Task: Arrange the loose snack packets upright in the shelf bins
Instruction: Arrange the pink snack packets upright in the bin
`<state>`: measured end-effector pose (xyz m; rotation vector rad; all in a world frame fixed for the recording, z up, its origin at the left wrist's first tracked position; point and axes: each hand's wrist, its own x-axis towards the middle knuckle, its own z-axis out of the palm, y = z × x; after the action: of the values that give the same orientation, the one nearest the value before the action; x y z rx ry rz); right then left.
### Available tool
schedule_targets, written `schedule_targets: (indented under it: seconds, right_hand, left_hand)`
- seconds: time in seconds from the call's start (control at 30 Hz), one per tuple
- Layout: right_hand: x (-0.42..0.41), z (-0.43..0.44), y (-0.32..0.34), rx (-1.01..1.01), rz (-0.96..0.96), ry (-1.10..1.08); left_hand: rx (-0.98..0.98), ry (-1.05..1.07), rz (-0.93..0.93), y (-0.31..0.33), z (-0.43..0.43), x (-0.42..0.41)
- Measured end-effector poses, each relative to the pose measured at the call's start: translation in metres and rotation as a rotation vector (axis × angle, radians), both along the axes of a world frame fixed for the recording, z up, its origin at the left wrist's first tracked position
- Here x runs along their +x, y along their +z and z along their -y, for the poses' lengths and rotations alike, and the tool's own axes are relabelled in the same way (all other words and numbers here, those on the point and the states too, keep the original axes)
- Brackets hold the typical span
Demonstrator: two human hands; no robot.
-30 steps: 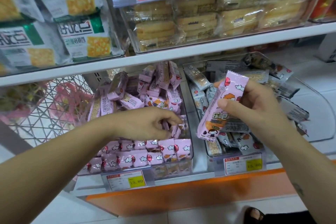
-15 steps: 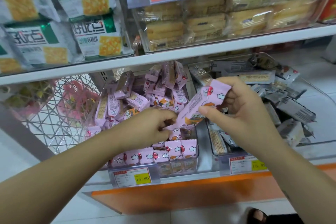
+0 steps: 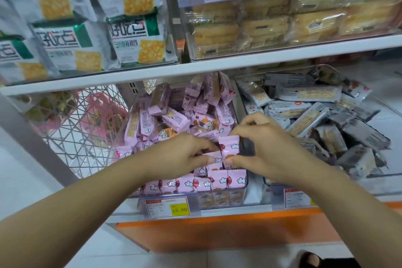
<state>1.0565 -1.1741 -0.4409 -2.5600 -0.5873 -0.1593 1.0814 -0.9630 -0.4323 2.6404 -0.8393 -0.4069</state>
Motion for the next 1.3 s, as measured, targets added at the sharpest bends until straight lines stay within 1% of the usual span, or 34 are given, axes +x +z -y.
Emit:
schedule_targets:
  seconds: [0.03, 0.1, 0.17, 0.23, 0.27, 0.33, 0.4, 0.5, 0.6, 0.67, 0.8, 0.83, 0.93, 0.97, 1.03, 1.1, 1.17, 1.3]
  right_hand:
    - [0.001, 0.000, -0.002, -0.047, 0.023, 0.022]
    - [0.001, 0.000, -0.007, -0.149, 0.132, 0.100]
    - [0.000, -0.001, -0.011, -0.233, 0.212, 0.132]
    - [0.000, 0.001, -0.013, -0.236, 0.199, 0.150]
    - [-0.001, 0.003, -0.013, -0.201, 0.164, 0.157]
    - [-0.003, 0.010, -0.011, -0.088, 0.126, 0.164]
    - [-0.005, 0.016, -0.007, 0.006, 0.143, 0.154]
    - [-0.007, 0.020, -0.006, 0.121, 0.161, 0.135]
    - [-0.006, 0.023, -0.010, 0.172, 0.165, 0.132]
    - [-0.004, 0.024, -0.012, 0.184, 0.149, 0.131]
    - [-0.003, 0.025, -0.011, 0.244, 0.131, 0.113]
    - [-0.004, 0.025, -0.011, 0.271, 0.125, 0.103]
    - [-0.005, 0.026, -0.010, 0.331, 0.103, 0.083]
    - [-0.006, 0.026, -0.010, 0.329, 0.099, 0.081]
    - [-0.005, 0.026, -0.011, 0.319, 0.096, 0.077]
    - [-0.005, 0.025, -0.011, 0.322, 0.097, 0.073]
    - [-0.005, 0.025, -0.011, 0.324, 0.100, 0.069]
    - [-0.005, 0.025, -0.010, 0.316, 0.094, 0.070]
  left_hand:
    - [-0.006, -0.017, -0.008, -0.001, 0.001, -0.001]
    - [-0.010, -0.045, 0.001, -0.002, 0.004, -0.001]
    - [0.004, -0.043, -0.015, -0.003, 0.004, -0.002]
    - [-0.048, -0.012, -0.030, 0.000, 0.002, -0.005]
    - [-0.100, -0.004, -0.009, 0.001, 0.001, -0.007]
    - [-0.195, -0.006, 0.109, 0.005, 0.002, -0.009]
    - [-0.207, -0.034, 0.225, 0.004, 0.005, -0.008]
    - [-0.129, -0.137, 0.269, -0.008, 0.012, -0.004]
    - [0.022, -0.228, 0.348, -0.015, 0.015, -0.003]
    - [0.055, -0.262, 0.327, -0.013, 0.015, -0.002]
    - [0.059, -0.196, 0.102, 0.002, 0.012, 0.001]
    - [0.028, -0.154, 0.108, 0.006, 0.009, 0.002]
    - [-0.060, -0.026, 0.278, 0.017, -0.001, 0.009]
    - [-0.046, -0.014, 0.319, 0.018, -0.003, 0.010]
    - [0.015, -0.076, 0.387, 0.015, -0.003, 0.014]
    - [0.116, -0.176, 0.473, 0.009, 0.001, 0.018]
    - [0.236, -0.230, 0.542, 0.006, 0.007, 0.022]
    - [0.421, -0.245, 0.550, 0.005, 0.022, 0.028]
